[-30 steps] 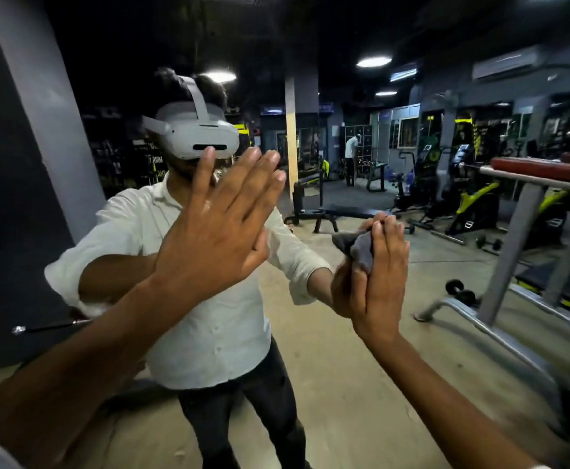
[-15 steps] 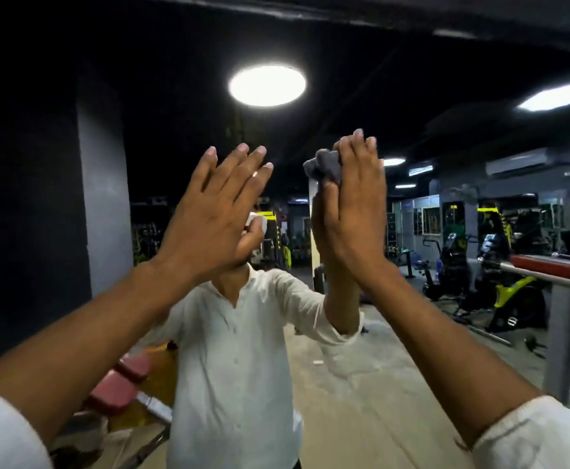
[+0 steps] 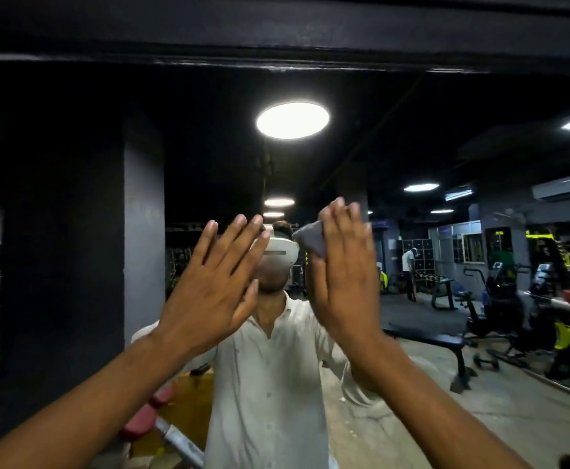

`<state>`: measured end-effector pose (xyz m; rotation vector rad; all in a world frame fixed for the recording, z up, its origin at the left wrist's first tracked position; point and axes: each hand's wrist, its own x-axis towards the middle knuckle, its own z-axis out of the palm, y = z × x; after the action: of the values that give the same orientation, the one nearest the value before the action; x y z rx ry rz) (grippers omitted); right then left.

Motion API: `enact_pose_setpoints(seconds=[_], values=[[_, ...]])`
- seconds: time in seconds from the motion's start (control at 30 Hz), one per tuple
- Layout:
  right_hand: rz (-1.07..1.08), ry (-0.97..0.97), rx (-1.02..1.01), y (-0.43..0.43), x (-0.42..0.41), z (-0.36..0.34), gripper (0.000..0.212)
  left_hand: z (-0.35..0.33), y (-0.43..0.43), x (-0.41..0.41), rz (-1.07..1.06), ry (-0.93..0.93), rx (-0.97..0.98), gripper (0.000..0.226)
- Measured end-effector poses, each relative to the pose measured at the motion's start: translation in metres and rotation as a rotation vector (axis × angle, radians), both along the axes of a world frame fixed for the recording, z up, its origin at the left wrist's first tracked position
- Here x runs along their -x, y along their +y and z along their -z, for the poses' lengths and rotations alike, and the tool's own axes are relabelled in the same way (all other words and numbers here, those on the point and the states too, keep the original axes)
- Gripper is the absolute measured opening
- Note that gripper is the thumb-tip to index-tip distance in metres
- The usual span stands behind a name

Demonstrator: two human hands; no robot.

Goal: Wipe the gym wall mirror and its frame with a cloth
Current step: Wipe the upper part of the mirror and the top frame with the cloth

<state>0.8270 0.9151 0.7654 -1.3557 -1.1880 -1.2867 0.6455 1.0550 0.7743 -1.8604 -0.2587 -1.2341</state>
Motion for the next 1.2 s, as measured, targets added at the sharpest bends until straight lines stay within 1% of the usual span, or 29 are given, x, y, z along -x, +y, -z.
enact_pose_setpoints(seconds=[0.1,0.13,0.17,0.2,0.27,0.3,0.33,0.37,0.43,0.47,0.5,0.53,0.63,0.67,0.7,0.77,0.8,0.83,0.87,0.97,1.0,1.03,1.1,1.2], values=[[0.005,-0.274,0.224,-0.003,0.007,0.07,0.066,0.03,0.0,-0.002,0.013,0.057,-0.028,0.07],[0.02,-0.309,0.25,-0.006,0.001,0.087,0.068,0.041,0.001,-0.002,0.023,0.102,-0.057,0.07],[0.033,-0.279,0.24,-0.01,-0.005,0.103,0.07,0.053,0.0,-0.003,0.028,0.147,-0.09,0.071],[0.032,-0.195,0.202,-0.014,-0.011,0.117,0.072,0.065,-0.001,-0.004,0.039,0.184,-0.114,0.072],[0.012,-0.006,0.131,-0.016,-0.01,0.146,0.074,0.089,-0.003,-0.005,0.058,0.242,-0.102,0.073],[-0.003,0.043,0.119,-0.014,-0.004,0.16,0.075,0.096,-0.006,-0.005,0.064,0.241,-0.095,0.073],[-0.007,0.036,0.16,-0.012,0.003,0.178,0.076,0.104,-0.007,-0.005,0.065,0.237,-0.078,0.072],[-0.008,-0.003,0.249,-0.009,0.01,0.201,0.076,0.113,-0.007,-0.004,0.069,0.241,-0.042,0.072],[-0.02,-0.166,0.395,-0.012,0.013,0.237,0.076,0.126,-0.007,-0.003,0.073,0.245,-0.008,0.071],[-0.008,-0.228,0.425,-0.017,0.009,0.247,0.076,0.131,-0.007,-0.002,0.072,0.243,-0.001,0.071],[0.002,-0.247,0.435,-0.023,0.004,0.255,0.076,0.137,-0.006,-0.002,0.074,0.247,0.0,0.071],[0.014,-0.214,0.423,-0.026,-0.001,0.264,0.077,0.142,-0.005,-0.001,0.073,0.249,-0.004,0.07],[0.024,0.062,0.304,-0.028,0.007,0.295,0.085,0.151,-0.003,-0.001,0.086,0.266,-0.046,0.069],[0.017,0.112,0.297,-0.026,0.012,0.308,0.087,0.153,-0.003,-0.002,0.084,0.289,-0.068,0.07],[0.01,0.098,0.318,-0.025,0.015,0.322,0.085,0.157,-0.003,-0.002,0.081,0.317,-0.089,0.07],[0.027,-0.044,0.398,-0.03,0.007,0.341,0.077,0.162,-0.003,-0.001,0.079,0.358,-0.114,0.07],[0.064,-0.103,0.421,-0.036,-0.002,0.343,0.076,0.163,-0.003,0.0,0.078,0.36,-0.12,0.07],[0.105,-0.109,0.419,-0.04,-0.011,0.343,0.077,0.164,-0.004,-0.001,0.084,0.354,-0.126,0.07],[0.137,-0.05,0.389,-0.044,-0.018,0.343,0.078,0.163,-0.004,-0.001,0.097,0.344,-0.129,0.07],[0.151,0.322,0.164,-0.042,-0.025,0.325,0.07,0.163,-0.003,-0.003,0.128,0.32,-0.133,0.07],[0.127,0.407,0.088,-0.037,-0.023,0.311,0.068,0.163,-0.003,-0.003,0.133,0.316,-0.125,0.069],[0.096,0.443,0.035,-0.031,-0.021,0.295,0.067,0.163,-0.004,-0.003,0.144,0.313,-0.113,0.068],[0.048,0.399,-0.009,-0.02,-0.016,0.254,0.066,0.156,-0.009,-0.007,0.176,0.313,-0.101,0.061],[0.053,0.174,0.049,-0.018,-0.018,0.192,0.065,0.125,-0.027,-0.027,0.192,0.268,-0.088,0.051]])
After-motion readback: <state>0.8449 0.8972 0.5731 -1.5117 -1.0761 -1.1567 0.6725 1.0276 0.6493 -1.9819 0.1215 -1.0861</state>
